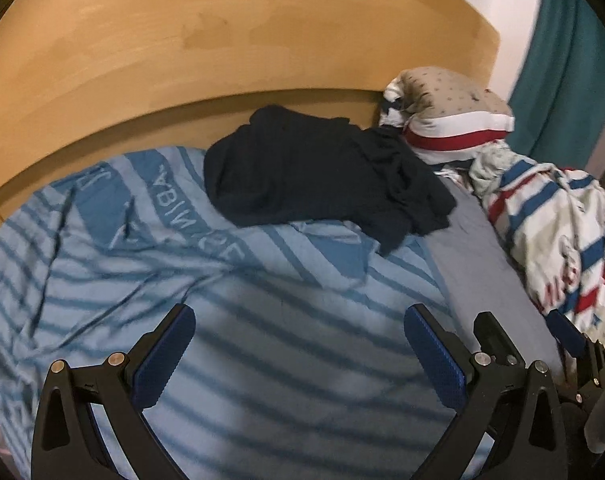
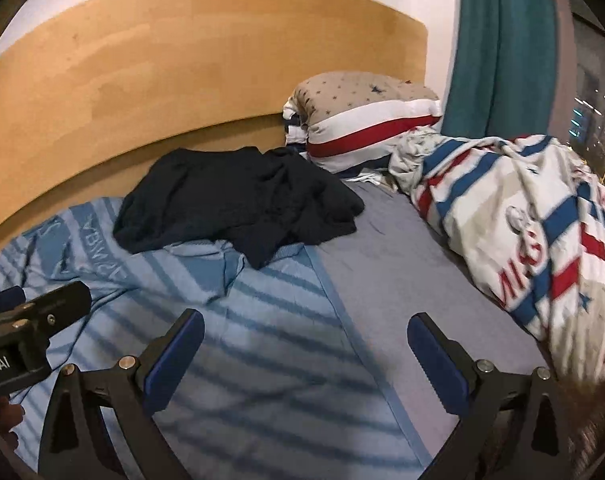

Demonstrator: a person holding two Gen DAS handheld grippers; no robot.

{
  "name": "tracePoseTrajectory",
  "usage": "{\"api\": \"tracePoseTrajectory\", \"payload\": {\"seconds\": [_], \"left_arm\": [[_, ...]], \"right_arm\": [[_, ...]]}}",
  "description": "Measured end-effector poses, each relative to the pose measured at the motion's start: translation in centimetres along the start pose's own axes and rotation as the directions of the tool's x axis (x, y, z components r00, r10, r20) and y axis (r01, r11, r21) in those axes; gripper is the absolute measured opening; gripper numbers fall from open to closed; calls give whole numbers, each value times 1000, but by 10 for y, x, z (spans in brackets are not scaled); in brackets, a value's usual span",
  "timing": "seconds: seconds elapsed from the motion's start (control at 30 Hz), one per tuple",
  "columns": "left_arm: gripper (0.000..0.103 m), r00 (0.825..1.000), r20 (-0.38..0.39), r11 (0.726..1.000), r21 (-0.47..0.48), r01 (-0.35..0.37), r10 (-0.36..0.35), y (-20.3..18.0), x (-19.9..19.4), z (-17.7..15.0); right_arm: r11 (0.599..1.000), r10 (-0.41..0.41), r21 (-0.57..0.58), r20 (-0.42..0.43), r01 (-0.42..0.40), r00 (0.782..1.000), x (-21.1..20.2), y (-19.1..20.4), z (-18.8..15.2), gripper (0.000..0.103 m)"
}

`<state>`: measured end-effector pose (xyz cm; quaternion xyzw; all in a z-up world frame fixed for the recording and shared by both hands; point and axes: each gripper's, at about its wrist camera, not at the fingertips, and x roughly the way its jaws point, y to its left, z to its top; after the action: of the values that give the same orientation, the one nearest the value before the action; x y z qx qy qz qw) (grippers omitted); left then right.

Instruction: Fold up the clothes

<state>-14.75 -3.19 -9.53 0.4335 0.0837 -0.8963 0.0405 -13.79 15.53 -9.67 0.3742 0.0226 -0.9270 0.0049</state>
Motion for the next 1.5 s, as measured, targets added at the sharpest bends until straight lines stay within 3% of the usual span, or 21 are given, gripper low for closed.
{"api": "tracePoseTrajectory", "payload": {"seconds": [0.23, 0.4, 0.53, 0.6, 0.73, 1.0, 1.03, 1.1, 1.17, 1.23, 1.3, 1.4, 1.5], "left_arm": [[103, 1000, -10, 994, -108, -23, 22, 16, 92, 43], [103, 997, -58, 993, -102, -61, 56, 15, 155, 72], [103, 992, -118, 990, -126, -70, 55, 21, 198, 84], [103, 984, -169, 987, -139, -83, 59, 26, 220, 83], [103, 980, -174, 987, -112, -115, 95, 22, 226, 82], [103, 966, -254, 990, -109, -85, 55, 29, 227, 91], [97, 969, -242, 989, -121, -89, 58, 29, 222, 90], [73, 976, -213, 987, -137, -87, 56, 29, 211, 87], [25, 985, -170, 991, -117, -61, 40, 21, 193, 83], [13, 987, -145, 995, -59, -81, 71, 11, 178, 81], [10, 991, -122, 997, -45, -67, 61, 10, 164, 81], [9, 998, -54, 995, -98, 29, -35, 15, 124, 80], [8, 993, 20, 986, -122, 116, -114, 15, 77, 81]], "right_arm": [[999, -23, -47, -56, 20, 998, 102, 17, 27, 103], [996, -28, -89, -67, 22, 997, 164, 27, 43, 103], [995, 48, -81, -86, -55, 995, 200, 34, 62, 101], [995, 65, -72, -136, -75, 989, 218, 39, 64, 100], [994, 58, -85, -153, -71, 987, 232, 45, 61, 100], [989, 129, -35, -232, -141, 964, 239, 33, 63, 98], [988, 129, -50, -234, -144, 964, 237, 35, 64, 90], [985, 115, -97, -224, -140, 968, 226, 43, 65, 76], [981, 94, -149, -202, -125, 975, 215, 52, 65, 56], [975, 78, -191, -188, -114, 979, 203, 59, 64, 27], [973, 88, -193, -183, -123, 979, 194, 60, 62, 20], [973, 148, -146, -203, -179, 968, 182, 49, 58, 15], [965, 214, -107, -208, -240, 954, 163, 42, 66, 15]]}}
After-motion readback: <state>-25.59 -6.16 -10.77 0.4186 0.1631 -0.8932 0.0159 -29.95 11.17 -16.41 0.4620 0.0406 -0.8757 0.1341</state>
